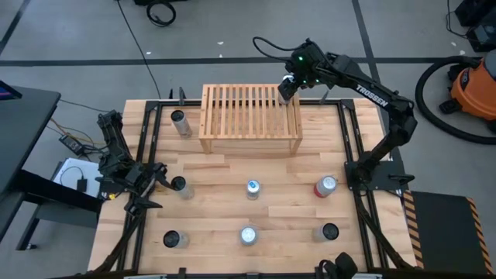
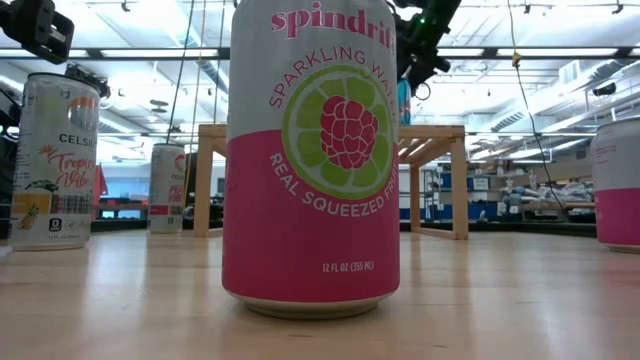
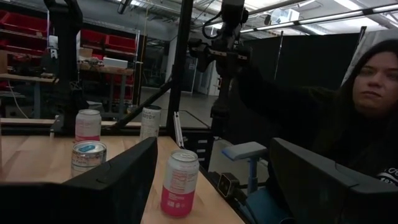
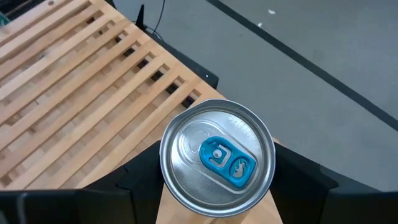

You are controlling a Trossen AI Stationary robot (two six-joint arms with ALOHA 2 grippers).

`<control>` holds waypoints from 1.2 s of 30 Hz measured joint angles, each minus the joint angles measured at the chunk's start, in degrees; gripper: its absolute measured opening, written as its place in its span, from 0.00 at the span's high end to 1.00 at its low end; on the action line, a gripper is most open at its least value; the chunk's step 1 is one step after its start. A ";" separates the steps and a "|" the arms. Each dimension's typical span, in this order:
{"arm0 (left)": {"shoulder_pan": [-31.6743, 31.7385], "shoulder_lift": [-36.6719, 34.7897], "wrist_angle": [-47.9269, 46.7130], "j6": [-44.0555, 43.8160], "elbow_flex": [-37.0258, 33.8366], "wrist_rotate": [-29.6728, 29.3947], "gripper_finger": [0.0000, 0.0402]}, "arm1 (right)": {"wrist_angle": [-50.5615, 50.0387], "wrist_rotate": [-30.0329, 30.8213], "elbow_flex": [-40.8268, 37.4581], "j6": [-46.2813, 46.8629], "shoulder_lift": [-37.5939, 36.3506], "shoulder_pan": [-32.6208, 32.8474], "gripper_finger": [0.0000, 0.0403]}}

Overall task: Place canned beverage on shelf
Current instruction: Put the top blue soda can on the shelf

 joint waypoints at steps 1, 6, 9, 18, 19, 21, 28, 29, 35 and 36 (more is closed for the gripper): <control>0.00 0.00 -0.01 0.00 0.00 0.00 0.22 | 0.16 0.00 0.00 -0.04 0.19 -0.10 0.38; 0.00 0.00 -0.06 0.00 0.00 0.00 0.22 | 0.17 -0.56 0.00 -0.54 0.22 -0.20 0.38; 0.01 0.00 -0.12 -0.01 0.00 0.00 0.22 | 0.17 -2.77 0.00 -0.48 0.22 -0.41 0.36; -0.01 0.00 -1.02 -1.42 0.00 0.02 0.22 | 0.17 -2.97 -0.02 0.18 0.22 -0.39 0.32; 0.01 0.00 -1.16 -1.46 0.00 0.01 0.22 | 0.17 -2.97 -0.02 0.08 0.22 -0.39 0.32; 0.00 0.00 -1.15 -1.44 0.00 0.00 0.22 | 0.17 -2.97 -0.02 -0.03 0.22 -0.39 0.32; 0.00 0.00 -1.15 -1.44 0.00 0.01 0.22 | 0.25 -2.97 -0.07 -2.61 0.22 -0.37 0.29; 0.01 0.00 -1.14 -1.46 0.00 0.02 0.22 | 0.50 -2.92 -0.08 -2.82 0.22 -0.37 0.29; -0.01 0.00 -1.13 -1.42 0.00 0.00 0.22 | 1.77 -2.87 -0.09 -2.92 0.22 -0.37 0.29; 0.00 0.00 -1.11 -1.44 0.00 0.00 0.22 | 1.94 -2.86 -0.09 -2.63 0.22 -0.37 0.29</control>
